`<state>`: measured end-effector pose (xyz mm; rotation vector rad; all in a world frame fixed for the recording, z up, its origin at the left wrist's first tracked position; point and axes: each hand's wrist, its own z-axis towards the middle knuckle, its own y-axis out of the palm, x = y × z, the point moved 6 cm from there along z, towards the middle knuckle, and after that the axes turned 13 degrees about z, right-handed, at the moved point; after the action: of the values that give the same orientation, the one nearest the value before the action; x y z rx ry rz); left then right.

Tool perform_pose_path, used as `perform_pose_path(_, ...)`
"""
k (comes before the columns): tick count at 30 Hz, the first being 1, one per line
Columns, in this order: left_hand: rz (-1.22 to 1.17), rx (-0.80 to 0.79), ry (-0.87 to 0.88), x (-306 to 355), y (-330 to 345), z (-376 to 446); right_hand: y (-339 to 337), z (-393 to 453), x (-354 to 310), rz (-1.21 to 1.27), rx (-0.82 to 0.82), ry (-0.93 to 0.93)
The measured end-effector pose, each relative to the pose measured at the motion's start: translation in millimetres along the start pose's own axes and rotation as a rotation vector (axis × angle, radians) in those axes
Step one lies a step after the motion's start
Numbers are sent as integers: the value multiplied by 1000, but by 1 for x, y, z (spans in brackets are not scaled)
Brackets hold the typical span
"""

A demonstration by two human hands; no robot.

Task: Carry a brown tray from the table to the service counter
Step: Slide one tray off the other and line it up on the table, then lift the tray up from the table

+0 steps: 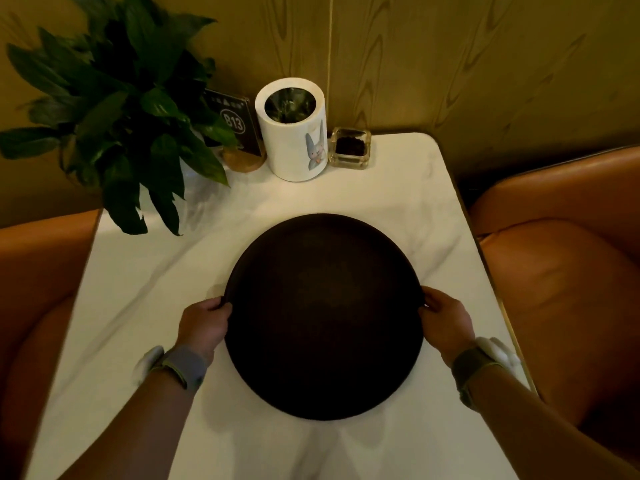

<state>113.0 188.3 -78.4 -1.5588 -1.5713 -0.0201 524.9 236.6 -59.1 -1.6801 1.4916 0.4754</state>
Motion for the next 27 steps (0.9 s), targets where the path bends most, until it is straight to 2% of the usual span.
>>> perform_pose_path(5, 12, -40, 6, 0, 1, 1, 0, -2, 6, 108, 10, 32)
perform_pose_path(12, -25, -74, 90, 13, -17, -19, 2, -25, -3, 392, 20, 18)
perform_pose_path(19, -109, -152, 142, 39, -55, -45, -2, -55, -45, 696, 15, -50)
perform_pose_path(27, -181, -135, 236, 87, -126, -93, -9, -110, -116, 918, -59, -114)
